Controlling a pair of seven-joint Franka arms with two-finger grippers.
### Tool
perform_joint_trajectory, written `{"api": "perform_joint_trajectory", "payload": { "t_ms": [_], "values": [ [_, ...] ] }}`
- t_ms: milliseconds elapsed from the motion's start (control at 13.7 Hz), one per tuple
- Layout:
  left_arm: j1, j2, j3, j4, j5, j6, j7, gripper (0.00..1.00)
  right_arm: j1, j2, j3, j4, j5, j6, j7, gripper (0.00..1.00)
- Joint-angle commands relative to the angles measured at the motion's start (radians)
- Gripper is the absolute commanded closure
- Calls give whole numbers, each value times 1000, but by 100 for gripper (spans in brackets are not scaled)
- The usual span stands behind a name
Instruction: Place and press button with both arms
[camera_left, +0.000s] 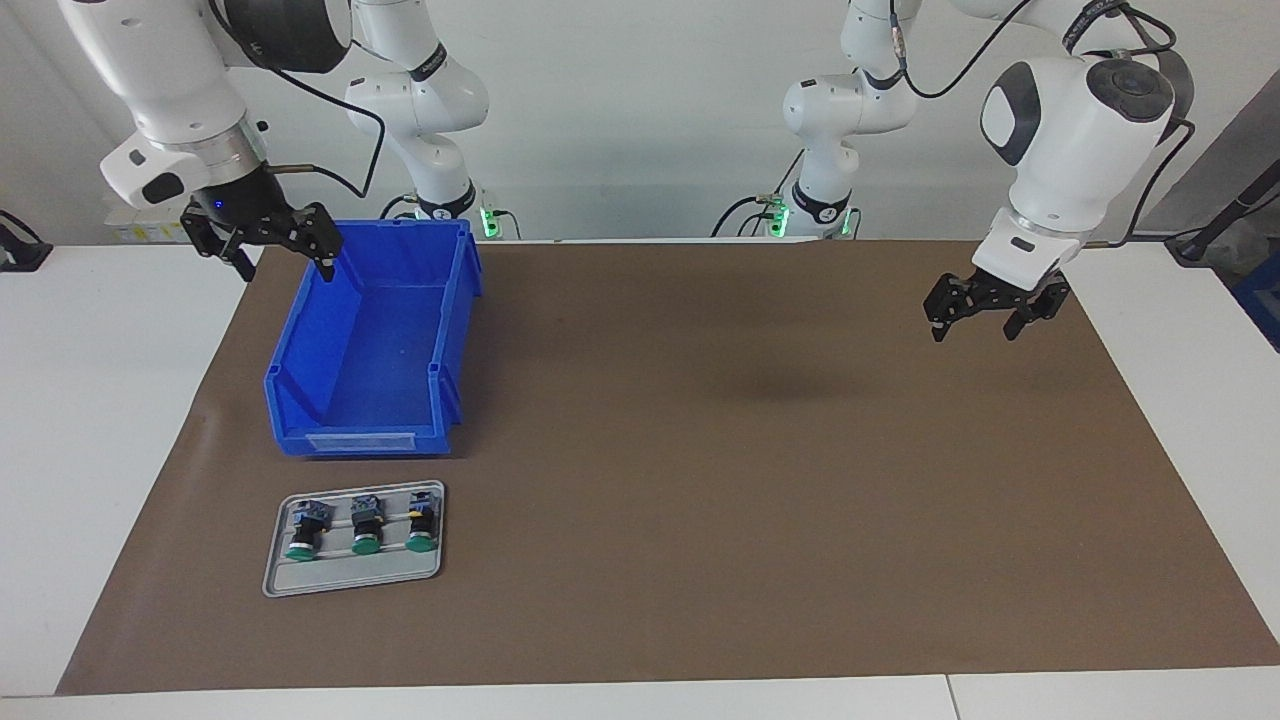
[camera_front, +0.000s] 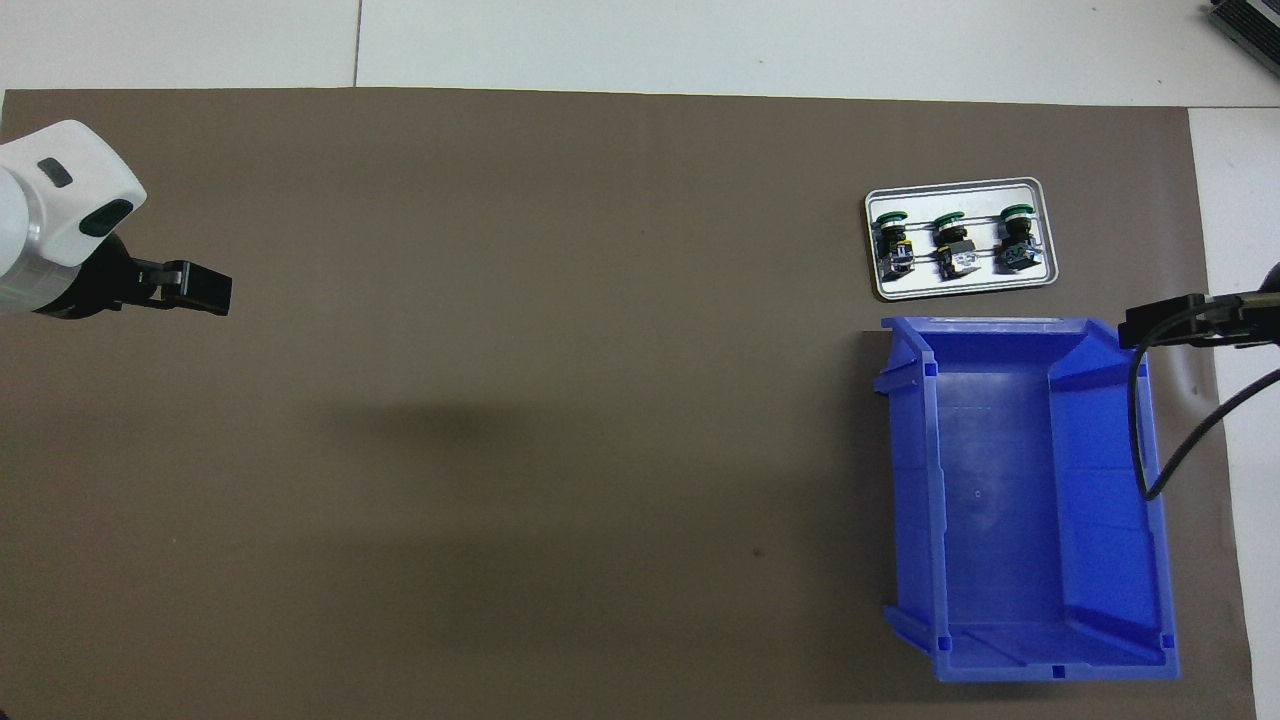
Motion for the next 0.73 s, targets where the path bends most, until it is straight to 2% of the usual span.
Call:
{"api": "perform_joint_trajectory", "payload": {
  "t_ms": [0,73,147,293,440,659],
  "values": [
    [8,-30,-4,-38,-7,17,-4,0,-17,64,7,53,20,26,-6,0],
    [8,-30,-4,-38,-7,17,-4,0,-17,127,8,111,32,12,-4,0],
    [8,-30,-4,-38,-7,17,-4,0,-23,226,7,216,67,13,-1,0],
    [8,-30,-4,-38,-7,17,-4,0,-28,383,8,312,92,73,0,0],
    [8,-30,-4,-38,-7,17,-4,0,-28,491,8,315,103,247,-1,0],
    [8,-30,-4,-38,-7,17,-4,0,-23,617,8,311,118,407,-9,0]
  ]
}}
